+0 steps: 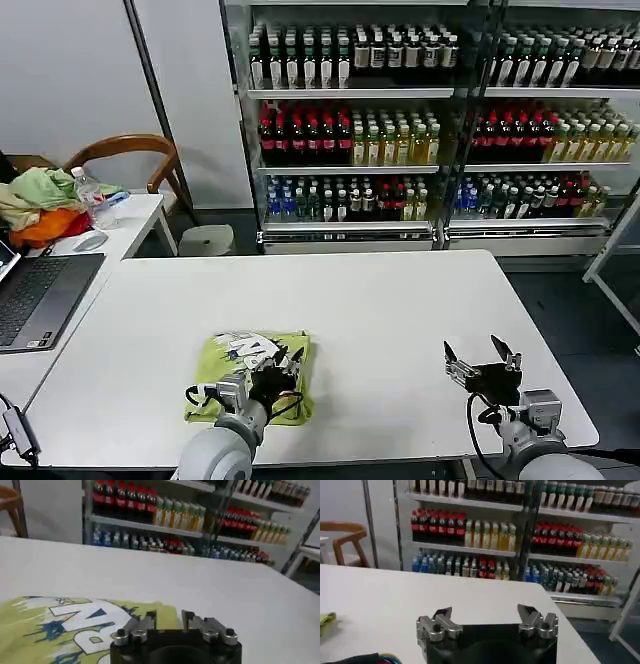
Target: Fold and organize the clothes.
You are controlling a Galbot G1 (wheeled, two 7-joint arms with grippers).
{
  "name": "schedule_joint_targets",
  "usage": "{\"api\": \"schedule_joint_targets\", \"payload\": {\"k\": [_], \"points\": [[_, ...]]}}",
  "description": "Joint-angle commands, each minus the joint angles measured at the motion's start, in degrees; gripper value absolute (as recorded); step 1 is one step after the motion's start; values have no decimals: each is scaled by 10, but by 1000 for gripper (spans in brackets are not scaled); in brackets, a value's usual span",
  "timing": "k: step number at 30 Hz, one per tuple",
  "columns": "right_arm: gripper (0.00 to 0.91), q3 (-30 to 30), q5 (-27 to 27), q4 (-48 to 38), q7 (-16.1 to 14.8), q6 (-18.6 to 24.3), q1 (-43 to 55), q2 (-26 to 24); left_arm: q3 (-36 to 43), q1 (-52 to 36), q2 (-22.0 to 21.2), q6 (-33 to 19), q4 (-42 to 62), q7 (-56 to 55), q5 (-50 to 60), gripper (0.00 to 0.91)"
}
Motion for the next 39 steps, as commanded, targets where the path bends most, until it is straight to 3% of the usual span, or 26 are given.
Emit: {"api": "schedule_joint_targets", "payload": {"k": [1,7,12,21,37,38,39], "points": [[907,-10,-2,-4,-1,1,6,4,-77,12,36,-60,-86,17,-9,907],[907,-17,-2,-2,-2,2,13,3,-202,65,93,-47,-28,1,8,907],[907,-18,-1,-7,-3,3,20,-1,-238,79,97,-33,25,5,-3,907],[907,-21,-1,-11,-4,4,25,-5,-224,81,73,5,54,45,-17,907],[907,-28,-1,-15,-4,5,29,3,-192,97,59,-37,69,44,-26,907],[907,-28,-1,-14,-4,5,29,3,-191,99,58,-39,68,44,-28,181],[907,-28,-1,-14,-4,5,29,3,-190,100,55,-46,68,44,-34,40]]}}
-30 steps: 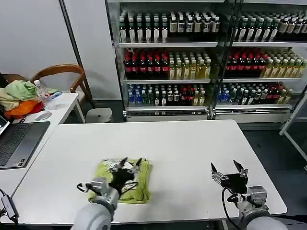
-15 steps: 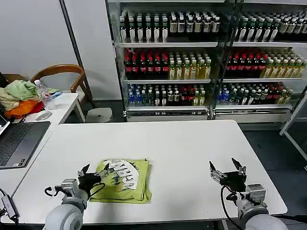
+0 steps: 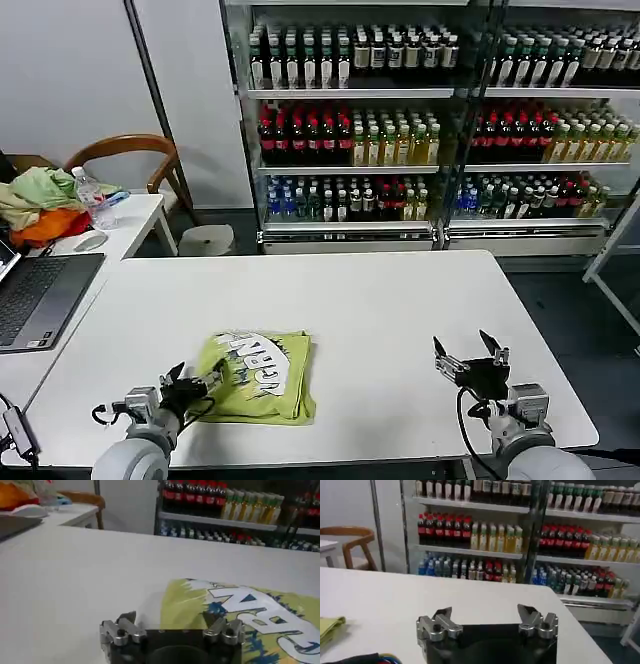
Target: Fold and organize the clothes.
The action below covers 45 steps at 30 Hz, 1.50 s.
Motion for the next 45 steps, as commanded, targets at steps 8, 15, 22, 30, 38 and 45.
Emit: {"api": "schedule_joint_targets", "payload": {"k": [8,15,22,30,38,45], "points": [[907,0,1,2,0,-1,2,0,16,17,-14,-26,4,4,-27,40],[907,0,1,1,0,-1,2,-2,27,11,-25,-39,6,8,-21,40],[907,-8,1,-1,0,-1,11,0,20,8,-25,-36,-6,22,-10,40],[907,-6,0,-1,1,-2,13,0,-40,9,-1,0,-69,1,-43,40],[907,-8,0,-4,0,0,16,1,-214,40,73,69,-76,-9,-116,40],[907,-24,0,-12,-1,3,30,2,-384,72,144,70,-45,11,-118,40]]}}
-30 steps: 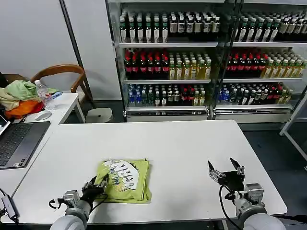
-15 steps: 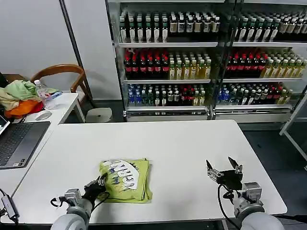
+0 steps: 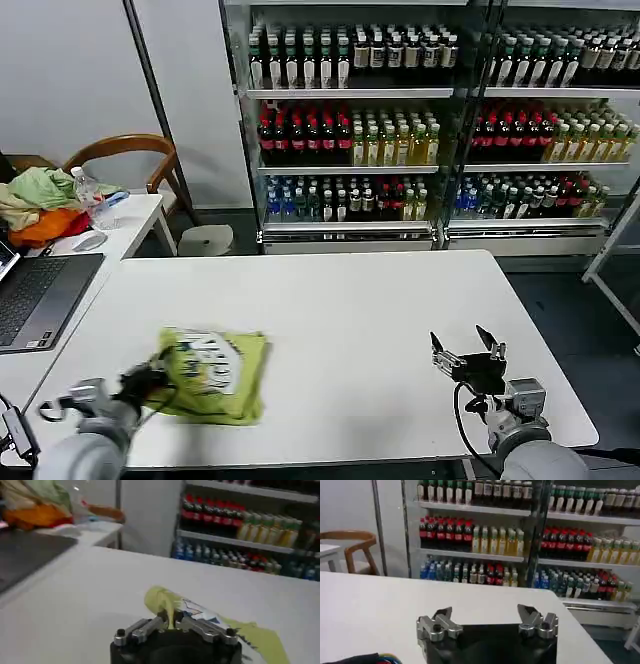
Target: Fold and organize the clothes.
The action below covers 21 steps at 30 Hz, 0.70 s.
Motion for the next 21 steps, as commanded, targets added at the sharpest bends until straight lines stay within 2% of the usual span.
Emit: {"api": "schedule_joint_targets", "payload": {"k": [1,4,6,7,8,11,12,14,15,18,21], "points": [[907,-15,0,-4,0,2,13,0,-279,37,113,36,5,17,-35,40],[907,-18,-1,-4,0,1,14,0,-288,29,125,36,-34,41,-27,40],[907,-17,-1,-3,0,1,12,-1,-243,19,114,36,-70,51,-5,40],[907,-16,-2,-3,0,1,9,-2,-186,17,94,36,-94,59,19,40],[907,-13,-2,-2,0,1,5,-3,-164,16,84,35,-111,62,25,40],[907,0,-1,-2,-1,3,-4,-3,97,13,7,34,-146,72,218,40],[907,4,-2,-1,0,3,-6,-2,209,17,-40,26,-139,70,271,40],[907,11,-2,2,-1,3,-13,1,313,26,-83,11,-125,68,319,40],[907,15,-3,3,-1,3,-17,2,367,30,-108,0,-105,69,390,40],[907,21,-5,6,-1,4,-25,4,432,22,-149,-35,-69,71,466,50],[907,23,-7,8,-1,4,-27,5,445,4,-168,-51,-45,71,492,40]]}}
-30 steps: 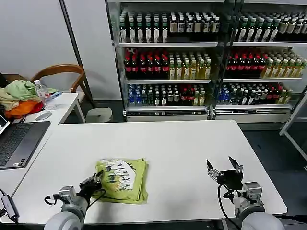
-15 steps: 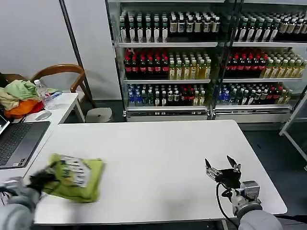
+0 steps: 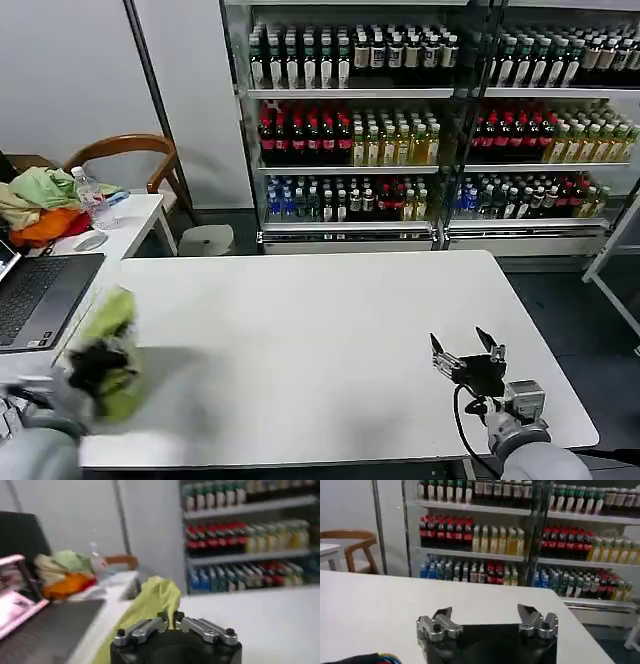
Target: Fold and organize the clothes.
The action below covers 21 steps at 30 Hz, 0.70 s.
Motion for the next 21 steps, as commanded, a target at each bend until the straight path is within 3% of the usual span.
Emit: {"api": "schedule_joint_targets", "payload": {"k": [1,9,16,17,21], "points": [[907,14,-4,5,0,1,-15,1,470,-19,-157,-62,31,17,317,40],[907,19,-4,9,0,-2,-15,-1,460,-81,-171,-66,53,25,299,50],[907,27,-3,14,0,-4,-17,-4,442,-149,-179,-100,119,44,288,50],[907,28,-3,14,0,-4,-17,-4,442,-152,-179,-99,121,43,279,907],[907,28,-3,11,0,-4,-10,-4,452,-154,-178,-141,124,42,207,907]]}}
